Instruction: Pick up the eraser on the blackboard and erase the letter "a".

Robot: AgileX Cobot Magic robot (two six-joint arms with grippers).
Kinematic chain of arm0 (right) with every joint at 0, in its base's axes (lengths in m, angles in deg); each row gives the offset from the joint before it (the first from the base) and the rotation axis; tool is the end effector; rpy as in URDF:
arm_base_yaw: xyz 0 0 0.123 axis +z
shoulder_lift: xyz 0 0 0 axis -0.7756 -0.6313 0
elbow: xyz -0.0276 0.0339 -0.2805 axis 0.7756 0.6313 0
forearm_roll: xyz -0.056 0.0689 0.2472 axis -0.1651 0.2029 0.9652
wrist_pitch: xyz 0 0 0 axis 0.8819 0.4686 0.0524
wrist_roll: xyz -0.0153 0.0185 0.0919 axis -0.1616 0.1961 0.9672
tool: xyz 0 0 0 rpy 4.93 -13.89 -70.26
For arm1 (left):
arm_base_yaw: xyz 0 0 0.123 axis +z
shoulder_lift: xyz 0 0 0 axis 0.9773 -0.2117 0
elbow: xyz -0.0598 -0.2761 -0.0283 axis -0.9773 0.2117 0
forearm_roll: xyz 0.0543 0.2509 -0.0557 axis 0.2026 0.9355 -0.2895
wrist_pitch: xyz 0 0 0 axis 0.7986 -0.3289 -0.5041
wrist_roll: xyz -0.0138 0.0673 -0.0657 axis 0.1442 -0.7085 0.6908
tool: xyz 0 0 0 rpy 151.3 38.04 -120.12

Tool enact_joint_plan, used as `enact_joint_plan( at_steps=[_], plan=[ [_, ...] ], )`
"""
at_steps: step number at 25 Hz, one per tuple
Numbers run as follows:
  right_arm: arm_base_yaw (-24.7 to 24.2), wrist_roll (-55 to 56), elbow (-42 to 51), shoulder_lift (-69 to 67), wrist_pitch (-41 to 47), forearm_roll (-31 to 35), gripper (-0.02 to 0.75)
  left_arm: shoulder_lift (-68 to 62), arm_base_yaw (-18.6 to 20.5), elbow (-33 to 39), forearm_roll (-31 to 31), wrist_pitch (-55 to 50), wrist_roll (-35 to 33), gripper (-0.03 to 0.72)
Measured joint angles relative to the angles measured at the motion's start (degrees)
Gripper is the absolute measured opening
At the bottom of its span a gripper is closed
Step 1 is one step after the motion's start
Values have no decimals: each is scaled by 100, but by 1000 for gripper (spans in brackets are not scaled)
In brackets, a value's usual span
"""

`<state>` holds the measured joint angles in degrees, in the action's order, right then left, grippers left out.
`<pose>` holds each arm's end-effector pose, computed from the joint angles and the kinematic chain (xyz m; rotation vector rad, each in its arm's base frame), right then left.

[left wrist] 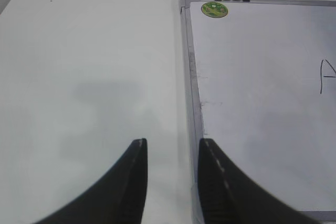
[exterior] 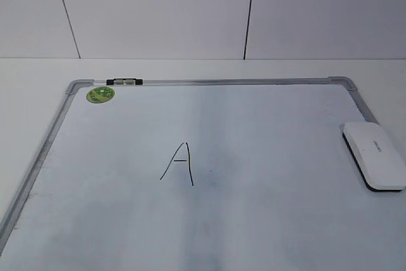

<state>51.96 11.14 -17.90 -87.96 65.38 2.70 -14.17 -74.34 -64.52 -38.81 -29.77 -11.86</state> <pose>0.0015 -0.0133 0.2767 0.0686 2.0985 -0.1341 0.0086 -0.0098 0.2801 -0.0683 2.0852 -0.1201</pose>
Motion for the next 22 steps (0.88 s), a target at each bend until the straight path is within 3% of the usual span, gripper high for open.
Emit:
enact_joint_plan(
  at_steps=[22],
  plan=[
    [0,0,0,0,0,0,592,0,0,0,0,0,0,245]
  ],
)
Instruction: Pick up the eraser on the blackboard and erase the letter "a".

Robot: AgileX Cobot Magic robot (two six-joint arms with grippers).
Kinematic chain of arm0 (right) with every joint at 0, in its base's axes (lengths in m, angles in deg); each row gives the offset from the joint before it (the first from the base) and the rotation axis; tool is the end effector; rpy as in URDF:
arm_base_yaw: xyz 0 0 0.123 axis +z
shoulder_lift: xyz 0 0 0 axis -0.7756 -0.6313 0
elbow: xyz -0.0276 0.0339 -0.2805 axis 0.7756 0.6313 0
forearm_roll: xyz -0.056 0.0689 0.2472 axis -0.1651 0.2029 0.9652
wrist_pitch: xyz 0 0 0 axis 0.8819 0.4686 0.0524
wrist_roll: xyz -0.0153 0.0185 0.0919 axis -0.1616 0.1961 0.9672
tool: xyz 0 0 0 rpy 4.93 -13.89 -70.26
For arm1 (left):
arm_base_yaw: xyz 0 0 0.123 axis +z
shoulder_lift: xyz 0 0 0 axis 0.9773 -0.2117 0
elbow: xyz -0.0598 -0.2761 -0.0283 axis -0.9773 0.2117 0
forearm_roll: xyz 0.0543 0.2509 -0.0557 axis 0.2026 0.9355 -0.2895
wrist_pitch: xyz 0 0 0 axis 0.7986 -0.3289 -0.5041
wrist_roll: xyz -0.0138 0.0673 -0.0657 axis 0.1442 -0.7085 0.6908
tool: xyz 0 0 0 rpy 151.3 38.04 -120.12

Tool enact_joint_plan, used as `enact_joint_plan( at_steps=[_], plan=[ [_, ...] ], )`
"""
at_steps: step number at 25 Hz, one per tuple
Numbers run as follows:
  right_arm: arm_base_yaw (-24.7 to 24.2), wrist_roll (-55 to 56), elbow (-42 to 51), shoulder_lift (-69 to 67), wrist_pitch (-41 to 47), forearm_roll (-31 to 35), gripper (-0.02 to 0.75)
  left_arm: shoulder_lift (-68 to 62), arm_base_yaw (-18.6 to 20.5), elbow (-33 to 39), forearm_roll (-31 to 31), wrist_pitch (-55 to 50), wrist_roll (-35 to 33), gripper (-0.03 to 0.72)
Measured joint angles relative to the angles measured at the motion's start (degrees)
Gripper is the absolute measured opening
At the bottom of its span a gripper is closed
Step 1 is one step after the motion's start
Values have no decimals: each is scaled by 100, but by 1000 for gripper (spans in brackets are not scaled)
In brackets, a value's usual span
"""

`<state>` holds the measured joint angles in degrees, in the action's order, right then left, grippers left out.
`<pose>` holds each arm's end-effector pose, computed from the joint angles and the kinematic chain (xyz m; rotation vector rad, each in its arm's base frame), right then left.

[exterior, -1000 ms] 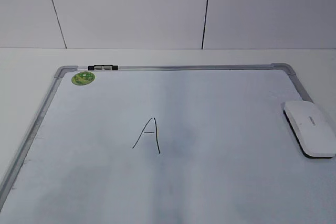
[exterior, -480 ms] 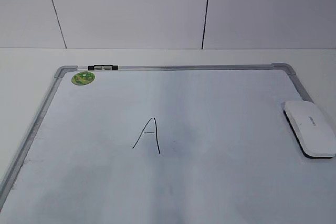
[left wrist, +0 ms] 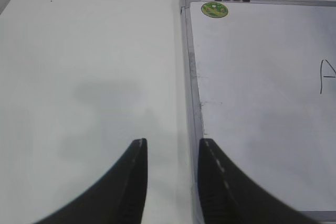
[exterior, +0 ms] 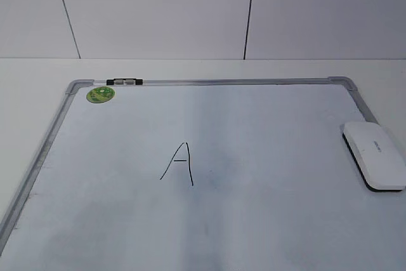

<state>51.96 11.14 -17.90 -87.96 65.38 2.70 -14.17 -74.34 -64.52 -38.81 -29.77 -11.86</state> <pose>0.0015 -0.0133 0.2767 0.0686 2.0985 -0.1341 0.0086 -0.0098 0.2801 -0.0683 2.0852 -0.1201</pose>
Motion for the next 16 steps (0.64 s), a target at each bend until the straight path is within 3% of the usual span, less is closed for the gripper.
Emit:
enact_joint_plan(
  at_steps=[16],
  plan=[
    [0,0,0,0,0,0,592,0,0,0,0,0,0,245]
  ],
)
